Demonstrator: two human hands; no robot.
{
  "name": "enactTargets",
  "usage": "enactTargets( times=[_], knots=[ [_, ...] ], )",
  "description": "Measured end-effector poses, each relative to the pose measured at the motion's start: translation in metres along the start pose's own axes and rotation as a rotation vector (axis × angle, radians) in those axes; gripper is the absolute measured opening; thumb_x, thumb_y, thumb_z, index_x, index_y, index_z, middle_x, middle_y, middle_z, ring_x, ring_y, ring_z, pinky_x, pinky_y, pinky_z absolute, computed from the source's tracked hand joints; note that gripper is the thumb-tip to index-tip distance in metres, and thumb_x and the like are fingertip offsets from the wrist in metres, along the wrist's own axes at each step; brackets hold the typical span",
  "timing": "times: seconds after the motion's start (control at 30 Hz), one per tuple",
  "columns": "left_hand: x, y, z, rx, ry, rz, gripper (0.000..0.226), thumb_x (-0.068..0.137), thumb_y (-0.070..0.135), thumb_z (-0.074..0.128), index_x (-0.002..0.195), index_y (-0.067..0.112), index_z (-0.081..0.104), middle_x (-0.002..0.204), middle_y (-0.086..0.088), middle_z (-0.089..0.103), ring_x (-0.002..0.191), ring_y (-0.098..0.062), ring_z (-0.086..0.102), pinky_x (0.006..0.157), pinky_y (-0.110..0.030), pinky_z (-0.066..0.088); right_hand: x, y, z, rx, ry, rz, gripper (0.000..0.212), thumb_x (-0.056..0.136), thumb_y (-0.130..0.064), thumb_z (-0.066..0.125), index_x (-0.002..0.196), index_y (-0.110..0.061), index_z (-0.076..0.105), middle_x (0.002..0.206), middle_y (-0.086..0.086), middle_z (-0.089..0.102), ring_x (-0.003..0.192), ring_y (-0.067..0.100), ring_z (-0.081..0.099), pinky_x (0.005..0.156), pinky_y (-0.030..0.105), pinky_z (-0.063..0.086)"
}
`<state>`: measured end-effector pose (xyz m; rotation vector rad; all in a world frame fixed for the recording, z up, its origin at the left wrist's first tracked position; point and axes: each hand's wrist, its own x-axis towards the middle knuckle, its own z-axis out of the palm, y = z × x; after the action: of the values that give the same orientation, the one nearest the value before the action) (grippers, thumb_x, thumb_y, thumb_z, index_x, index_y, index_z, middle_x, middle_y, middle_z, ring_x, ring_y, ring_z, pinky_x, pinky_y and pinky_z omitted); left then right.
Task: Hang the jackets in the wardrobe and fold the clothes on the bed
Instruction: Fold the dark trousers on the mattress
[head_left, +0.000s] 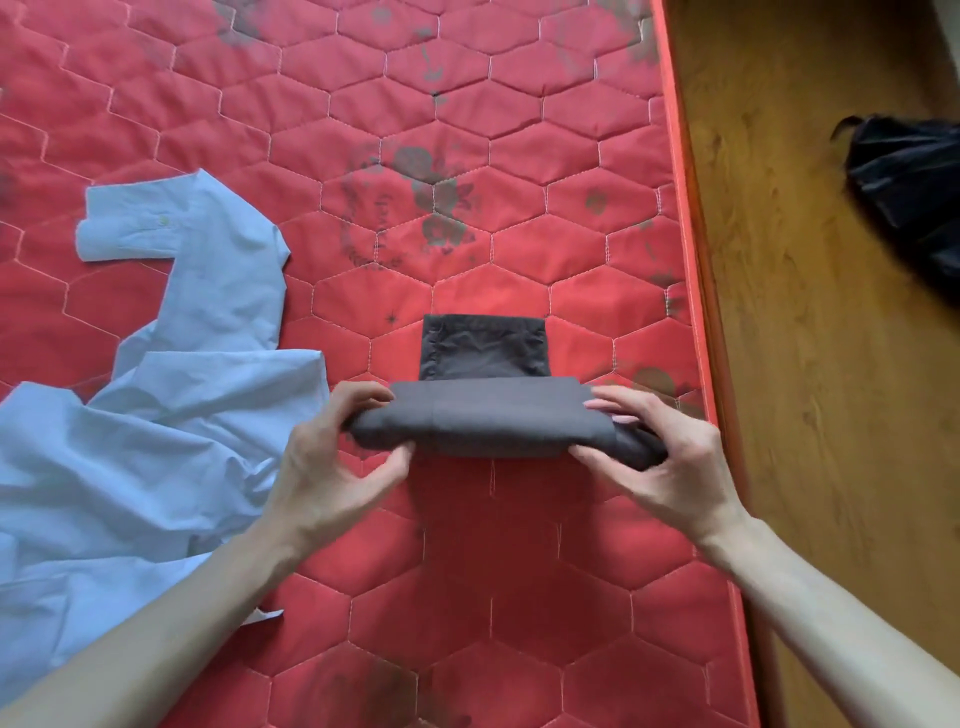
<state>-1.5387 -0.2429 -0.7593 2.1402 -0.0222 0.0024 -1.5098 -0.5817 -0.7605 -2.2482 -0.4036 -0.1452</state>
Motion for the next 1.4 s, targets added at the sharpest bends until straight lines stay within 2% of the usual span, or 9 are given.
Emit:
enactTargets(
  times=[0.2, 0.43, 0.5, 0.67, 0.8, 0.9, 1.0, 1.17, 1.4],
  knots=[
    [0.034, 0.006, 0.009, -0.285, 0.193, -0.304, 0.031, 0.09, 0.019, 0.082, 0.114, 0.015, 0.062, 0.105, -0.001, 0.071, 0.093, -0.007, 0.068, 0.083, -0.018, 0.054, 0.035, -0.019, 0.003, 0.298, 0.139, 0.384, 0.074, 0.08, -0.024, 0.091, 0.143, -0.019, 0.051, 0.108, -0.006, 0.075, 0.1, 0.007, 0.071, 0.093, 0.021, 0.051],
    [0.085, 0.0, 0.045, -0.321, 0.089, -0.541, 0.031, 0.095, 0.039, 0.074, 0.121, 0.026, 0.063, 0.11, 0.019, 0.07, 0.092, 0.018, 0.064, 0.079, -0.006, 0.046, 0.078, 0.003, 0.054, 0.37, 0.233, 0.667, 0.05, 0.094, -0.03, 0.077, 0.133, -0.014, 0.05, 0.125, -0.006, 0.066, 0.117, 0.001, 0.063, 0.109, 0.026, 0.046],
    [0.091, -0.008, 0.049, -0.278, 0.053, -0.572, 0.041, 0.092, 0.036, 0.079, 0.124, 0.027, 0.057, 0.113, 0.022, 0.067, 0.094, 0.018, 0.062, 0.08, -0.006, 0.046, 0.085, 0.012, 0.067, 0.323, 0.188, 0.707, 0.048, 0.097, -0.033, 0.073, 0.134, -0.014, 0.049, 0.13, -0.005, 0.064, 0.121, 0.005, 0.06, 0.111, 0.028, 0.044],
    [0.109, -0.018, 0.049, 0.041, -0.029, -0.666, 0.061, 0.084, 0.052, 0.081, 0.129, 0.019, 0.056, 0.118, 0.009, 0.062, 0.111, -0.016, 0.06, 0.085, -0.028, 0.041, 0.093, 0.019, 0.081, 0.159, -0.008, 0.839, 0.041, 0.102, -0.042, 0.061, 0.131, -0.014, 0.049, 0.125, 0.003, 0.067, 0.119, 0.027, 0.061, 0.096, 0.033, 0.044],
    [0.115, -0.023, 0.049, 0.122, -0.079, -0.764, 0.062, 0.076, 0.059, 0.083, 0.12, 0.019, 0.065, 0.121, 0.004, 0.07, 0.115, -0.022, 0.064, 0.082, -0.029, 0.041, 0.098, 0.001, 0.088, -0.162, -0.126, 0.88, 0.058, 0.1, -0.059, 0.052, 0.129, -0.01, 0.041, 0.125, 0.02, 0.064, 0.118, 0.042, 0.06, 0.092, 0.047, 0.044],
    [0.114, -0.024, 0.052, -0.087, -0.062, -0.852, 0.033, 0.079, 0.042, 0.088, 0.1, 0.025, 0.068, 0.105, 0.007, 0.071, 0.096, -0.015, 0.067, 0.075, -0.029, 0.049, 0.099, -0.008, 0.087, -0.338, -0.259, 0.885, 0.083, 0.091, -0.076, 0.052, 0.143, -0.014, 0.035, 0.129, 0.018, 0.063, 0.119, 0.043, 0.061, 0.093, 0.047, 0.046],
    [0.107, -0.022, 0.051, -0.402, -0.125, -0.954, 0.03, 0.081, 0.026, 0.089, 0.107, 0.023, 0.074, 0.104, 0.005, 0.079, 0.093, -0.013, 0.075, 0.069, -0.025, 0.057, 0.098, -0.008, 0.083, -0.359, -0.335, 0.885, 0.092, 0.086, -0.081, 0.055, 0.147, -0.016, 0.032, 0.13, 0.016, 0.063, 0.12, 0.042, 0.062, 0.094, 0.047, 0.046],
    [0.085, -0.021, 0.045, -0.669, -0.127, -0.956, 0.045, 0.082, 0.016, 0.085, 0.125, 0.02, 0.072, 0.112, -0.003, 0.08, 0.102, -0.023, 0.077, 0.073, -0.036, 0.064, 0.076, 0.005, 0.077, 0.235, -0.153, 0.931, 0.066, 0.08, -0.066, 0.076, 0.126, -0.028, 0.048, 0.127, -0.007, 0.066, 0.122, 0.021, 0.063, 0.107, 0.042, 0.047],
    [0.054, 0.008, 0.016, -0.717, -0.129, -0.689, 0.07, 0.07, 0.025, 0.089, 0.134, 0.016, 0.064, 0.124, -0.004, 0.076, 0.114, -0.024, 0.073, 0.087, -0.039, 0.059, 0.051, -0.033, 0.056, 0.396, 0.076, 0.733, 0.117, 0.083, -0.038, 0.087, 0.165, -0.029, 0.005, 0.162, -0.019, 0.021, 0.143, -0.011, 0.025, 0.12, 0.014, 0.02]
  ],
)
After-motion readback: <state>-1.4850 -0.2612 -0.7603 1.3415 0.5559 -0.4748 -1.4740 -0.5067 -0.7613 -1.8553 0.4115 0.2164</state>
